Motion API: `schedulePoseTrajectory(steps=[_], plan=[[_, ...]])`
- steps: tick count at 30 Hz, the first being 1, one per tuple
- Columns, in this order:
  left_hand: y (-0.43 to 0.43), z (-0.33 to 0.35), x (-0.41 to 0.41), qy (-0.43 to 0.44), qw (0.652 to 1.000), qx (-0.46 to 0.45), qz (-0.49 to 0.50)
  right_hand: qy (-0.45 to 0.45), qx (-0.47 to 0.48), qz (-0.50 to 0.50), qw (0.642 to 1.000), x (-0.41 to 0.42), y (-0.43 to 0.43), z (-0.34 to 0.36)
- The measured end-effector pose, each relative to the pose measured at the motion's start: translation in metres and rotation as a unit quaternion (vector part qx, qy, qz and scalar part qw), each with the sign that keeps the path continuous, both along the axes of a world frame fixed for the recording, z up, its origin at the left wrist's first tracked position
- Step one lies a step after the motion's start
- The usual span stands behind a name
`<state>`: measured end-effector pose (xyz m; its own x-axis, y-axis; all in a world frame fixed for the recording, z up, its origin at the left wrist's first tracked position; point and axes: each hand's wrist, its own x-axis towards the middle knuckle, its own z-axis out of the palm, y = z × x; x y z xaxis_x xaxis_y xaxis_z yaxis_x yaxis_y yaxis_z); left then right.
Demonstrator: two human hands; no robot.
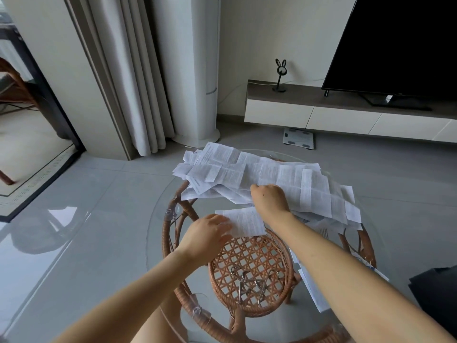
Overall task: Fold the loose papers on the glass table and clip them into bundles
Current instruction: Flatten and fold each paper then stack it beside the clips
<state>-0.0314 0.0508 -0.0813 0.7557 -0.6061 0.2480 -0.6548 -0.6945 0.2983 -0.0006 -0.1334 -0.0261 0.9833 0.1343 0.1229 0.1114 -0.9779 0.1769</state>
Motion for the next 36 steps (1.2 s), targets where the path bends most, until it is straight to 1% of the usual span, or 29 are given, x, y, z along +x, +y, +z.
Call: schedulePoseTrajectory(steps=[1,2,4,5,7,8,9,10,12,13,14,15,16,18,19,21,22,24,25,27,28,30,31,32,34,36], plan=[[0.001,0.001,0.000,0.010,1.000,-0.006,0.002,-0.057,-0.012,0.000,0.998,0.003,0.000,0.004],[0.001,0.003,0.000,0.023,1.000,-0.013,0.009,-0.116,0.008,-0.006,0.993,0.007,-0.001,0.010],[0.003,0.013,0.000,0.039,0.997,-0.051,0.051,-0.215,0.086,0.002,0.973,0.011,-0.002,0.028],[0.004,0.022,0.000,0.046,0.991,-0.090,0.093,-0.267,0.131,0.026,0.954,0.010,-0.001,0.038],[0.011,0.043,0.000,0.082,0.962,-0.180,0.189,-0.354,0.236,0.100,0.899,-0.002,0.002,0.058],[0.015,0.055,0.000,0.118,0.941,-0.230,0.220,-0.357,0.288,0.121,0.880,-0.012,0.005,0.067],[0.020,0.069,-0.004,0.154,0.914,-0.296,0.230,-0.351,0.330,0.142,0.865,-0.025,0.008,0.075],[0.026,0.082,-0.009,0.190,0.880,-0.369,0.232,-0.340,0.365,0.156,0.853,-0.040,0.011,0.078],[0.036,0.106,-0.024,0.263,0.784,-0.499,0.259,-0.291,0.439,0.155,0.836,-0.064,0.015,0.072],[0.043,0.113,-0.033,0.286,0.751,-0.535,0.263,-0.251,0.485,0.143,0.825,-0.075,0.016,0.067],[0.050,0.118,-0.041,0.296,0.740,-0.546,0.258,-0.207,0.530,0.129,0.812,-0.085,0.016,0.060],[0.056,0.122,-0.051,0.289,0.748,-0.547,0.242,-0.166,0.562,0.115,0.802,-0.096,0.018,0.054],[0.060,0.126,-0.055,0.264,0.755,-0.564,0.205,-0.129,0.583,0.103,0.795,-0.104,0.020,0.047],[0.067,0.138,-0.061,0.207,0.769,-0.592,0.118,-0.058,0.597,0.081,0.796,-0.117,0.024,0.037],[0.069,0.144,-0.064,0.190,0.770,-0.604,0.080,-0.023,0.603,0.071,0.794,-0.123,0.027,0.035],[0.069,0.159,-0.066,0.178,0.756,-0.627,0.063,0.027,0.619,0.040,0.784,-0.126,0.029,0.033],[0.068,0.169,-0.068,0.176,0.748,-0.636,0.073,0.037,0.620,0.022,0.784,-0.126,0.030,0.035],[0.068,0.182,-0.067,0.182,0.744,-0.639,0.070,0.048,0.610,-0.012,0.791,-0.124,0.029,0.040],[0.066,0.188,-0.069,0.184,0.755,-0.626,0.068,0.051,0.605,-0.022,0.794,-0.122,0.028,0.042],[0.063,0.193,-0.072,0.186,0.794,-0.576,0.060,0.070,0.589,-0.034,0.804,-0.124,0.023,0.045],[0.060,0.193,-0.077,0.184,0.813,-0.549,0.054,0.093,0.591,-0.031,0.801,-0.129,0.021,0.048],[0.055,0.188,-0.089,0.159,0.860,-0.483,0.041,0.152,0.639,-0.001,0.754,-0.142,0.016,0.050],[0.053,0.182,-0.093,0.139,0.883,-0.447,0.034,0.171,0.670,0.021,0.722,-0.149,0.013,0.053],[0.051,0.175,-0.098,0.122,0.901,-0.416,0.024,0.182,0.688,0.042,0.701,-0.157,0.010,0.057],[0.045,0.164,-0.106,0.093,0.920,-0.380,0.008,0.182,0.701,0.095,0.683,-0.173,0.006,0.068],[0.037,0.154,-0.110,0.057,0.926,-0.373,0.009,0.176,0.712,0.131,0.667,-0.189,0.005,0.079]])
